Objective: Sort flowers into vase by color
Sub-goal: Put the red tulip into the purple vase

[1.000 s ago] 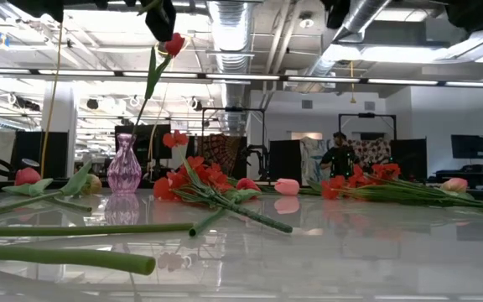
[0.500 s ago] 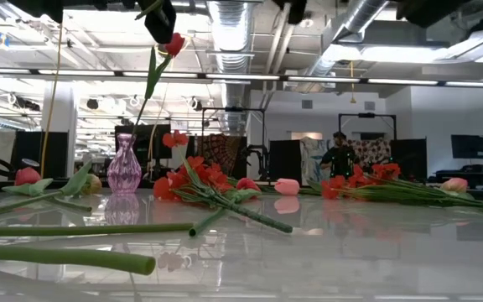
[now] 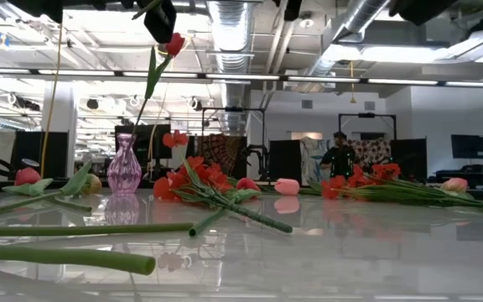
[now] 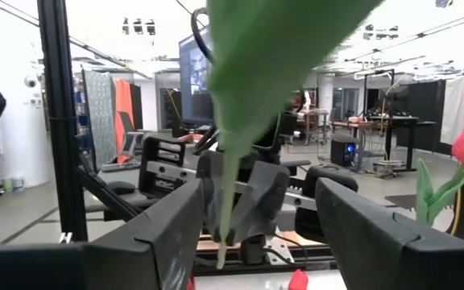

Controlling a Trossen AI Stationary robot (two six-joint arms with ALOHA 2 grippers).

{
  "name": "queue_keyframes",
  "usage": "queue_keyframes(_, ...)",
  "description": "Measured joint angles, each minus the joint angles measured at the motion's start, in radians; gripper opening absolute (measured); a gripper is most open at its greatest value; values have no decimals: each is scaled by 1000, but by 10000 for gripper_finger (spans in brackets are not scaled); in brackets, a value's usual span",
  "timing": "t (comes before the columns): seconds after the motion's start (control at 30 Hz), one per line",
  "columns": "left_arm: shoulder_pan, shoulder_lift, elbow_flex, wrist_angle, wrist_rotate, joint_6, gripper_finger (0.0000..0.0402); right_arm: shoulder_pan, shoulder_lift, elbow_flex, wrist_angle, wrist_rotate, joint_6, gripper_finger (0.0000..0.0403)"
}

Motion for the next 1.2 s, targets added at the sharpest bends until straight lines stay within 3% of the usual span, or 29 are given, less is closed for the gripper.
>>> queue_keyframes(0.47, 0, 0, 0, -25, -81, -25, 0, 0, 0, 0, -1, 0, 0, 91)
queue_keyframes(0.7, 0, 0, 0, -26, -107, -34, 0, 0, 0, 0, 1, 0, 0, 29)
queue_keyframes(0.97, 0, 0, 0, -36, -157, 5, 17, -1, 0, 0, -1, 7, 42, 27)
queue_keyframes(1.1, 0, -14, 5, -98, -180, -27, 71, -5, -3, 0, -5, 21, 45, 30)
queue_keyframes(1.2, 0, -50, 44, -252, -230, -20, 121, -20, -8, 0, -5, 21, 63, 29)
